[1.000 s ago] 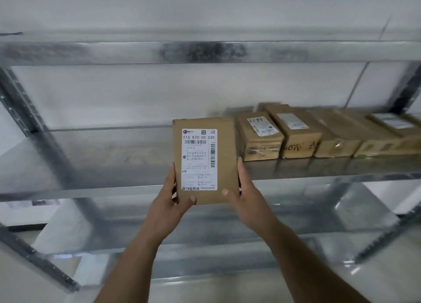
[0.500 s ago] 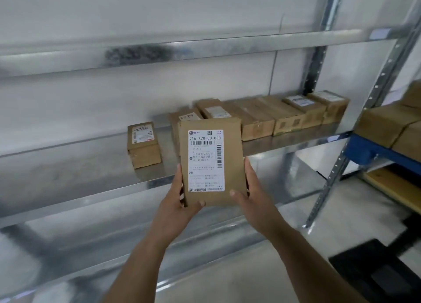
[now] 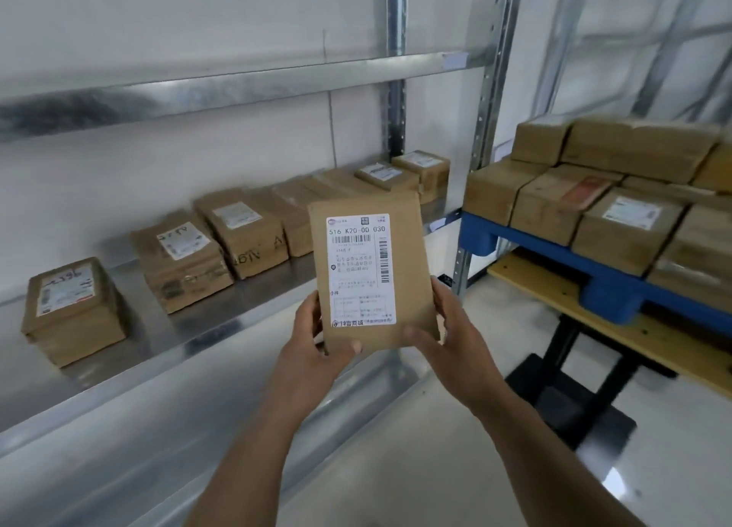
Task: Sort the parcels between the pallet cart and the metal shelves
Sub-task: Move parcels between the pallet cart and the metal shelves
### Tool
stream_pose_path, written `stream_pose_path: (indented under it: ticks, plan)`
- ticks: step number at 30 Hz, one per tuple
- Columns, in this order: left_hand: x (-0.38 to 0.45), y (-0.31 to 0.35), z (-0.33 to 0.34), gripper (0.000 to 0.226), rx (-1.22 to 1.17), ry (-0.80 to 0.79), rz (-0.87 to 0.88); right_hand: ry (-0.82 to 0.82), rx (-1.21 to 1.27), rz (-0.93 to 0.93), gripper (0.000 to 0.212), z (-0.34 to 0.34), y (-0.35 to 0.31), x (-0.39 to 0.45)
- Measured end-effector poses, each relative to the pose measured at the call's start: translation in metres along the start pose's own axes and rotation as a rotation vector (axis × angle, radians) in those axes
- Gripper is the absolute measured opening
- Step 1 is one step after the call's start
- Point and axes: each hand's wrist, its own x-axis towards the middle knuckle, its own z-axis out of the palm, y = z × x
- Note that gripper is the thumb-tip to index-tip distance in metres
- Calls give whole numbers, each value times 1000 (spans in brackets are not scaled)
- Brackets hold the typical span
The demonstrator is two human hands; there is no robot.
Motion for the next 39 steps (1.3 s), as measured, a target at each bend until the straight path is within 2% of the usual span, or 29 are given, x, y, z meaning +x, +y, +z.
stream_pose_path:
  ticks: [3, 10, 16, 19, 26, 30, 34, 37, 39]
  plan:
    - [16, 9, 22, 76, 2, -76, 38, 53, 47, 16, 70, -20, 13, 1]
    - [65, 42, 92, 77, 12, -249, 124, 190, -56, 125, 79, -87, 51, 14]
    - [117, 76, 166, 84, 3, -371, 209, 346, -134, 116, 85, -163, 77, 36]
    - [143, 96, 200, 84, 20, -423, 244, 408, -95, 112, 88, -201, 83, 46]
    - [202, 151, 282, 91, -78, -517, 382, 564, -121, 59, 84, -290, 93, 75]
    - [224, 178, 331, 85, -121, -583, 481, 654, -120, 26, 82, -337, 104, 87]
    - [236, 205, 385, 80, -69, -607, 598, 701, -113, -52, 75, -381, 113, 84]
    - [236, 225, 429, 80, -27, -653, 657, 797, -148, -38, 72, -415, 119, 69]
    - [233, 240, 459, 78, 18, -683, 730, 841, -163, -60, 61, -441, 123, 58]
